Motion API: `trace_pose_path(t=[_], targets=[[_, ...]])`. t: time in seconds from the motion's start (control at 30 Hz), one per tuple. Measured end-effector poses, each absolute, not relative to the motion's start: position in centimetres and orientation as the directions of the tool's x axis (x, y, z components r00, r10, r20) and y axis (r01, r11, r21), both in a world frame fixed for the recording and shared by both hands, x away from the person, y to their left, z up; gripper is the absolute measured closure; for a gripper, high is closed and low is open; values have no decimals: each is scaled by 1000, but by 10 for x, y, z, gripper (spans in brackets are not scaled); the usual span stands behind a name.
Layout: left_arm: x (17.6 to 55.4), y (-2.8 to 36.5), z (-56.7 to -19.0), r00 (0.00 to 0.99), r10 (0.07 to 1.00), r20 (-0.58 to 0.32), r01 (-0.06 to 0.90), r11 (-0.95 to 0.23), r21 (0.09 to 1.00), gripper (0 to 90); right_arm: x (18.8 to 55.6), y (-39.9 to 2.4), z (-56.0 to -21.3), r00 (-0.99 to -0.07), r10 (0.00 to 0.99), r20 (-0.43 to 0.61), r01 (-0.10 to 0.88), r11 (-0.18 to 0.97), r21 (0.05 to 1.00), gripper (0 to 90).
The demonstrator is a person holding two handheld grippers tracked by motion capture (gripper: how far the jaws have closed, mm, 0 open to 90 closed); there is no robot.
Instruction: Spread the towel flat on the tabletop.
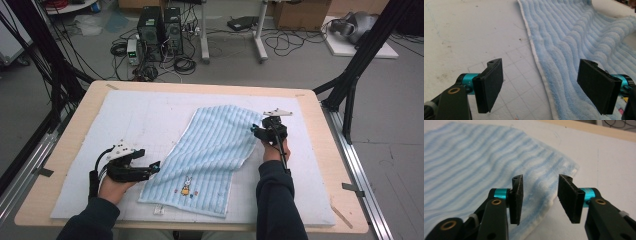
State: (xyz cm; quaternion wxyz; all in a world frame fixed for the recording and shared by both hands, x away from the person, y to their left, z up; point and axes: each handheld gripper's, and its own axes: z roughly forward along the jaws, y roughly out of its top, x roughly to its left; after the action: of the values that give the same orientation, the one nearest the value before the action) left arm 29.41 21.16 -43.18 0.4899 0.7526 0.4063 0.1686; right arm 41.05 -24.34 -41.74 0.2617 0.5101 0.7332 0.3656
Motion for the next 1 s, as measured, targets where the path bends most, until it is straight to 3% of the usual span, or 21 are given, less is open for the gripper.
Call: trace_pose_path(t=[0.37,0.6,0.73,0.87,1.0], targets=[[297,209,-433,622,769,-146,434,-183,882,219,357,-227,-424,-497,868,8,550,308,776,413],[297,208,-432,623,768,-152,433,-177,884,221,345,-203,-433,-519,855,4,571,343,746,413],[296,209,-432,624,767,-150,434,-180,883,223,345,-198,-444,-531,848,9,603,370,707,534],[296,208,-432,625,766,-151,433,-179,884,226,346,-201,-443,-555,831,16,589,379,714,808],[296,207,-432,625,765,-155,435,-176,883,227,352,-206,-442,-560,829,1,585,394,709,852]])
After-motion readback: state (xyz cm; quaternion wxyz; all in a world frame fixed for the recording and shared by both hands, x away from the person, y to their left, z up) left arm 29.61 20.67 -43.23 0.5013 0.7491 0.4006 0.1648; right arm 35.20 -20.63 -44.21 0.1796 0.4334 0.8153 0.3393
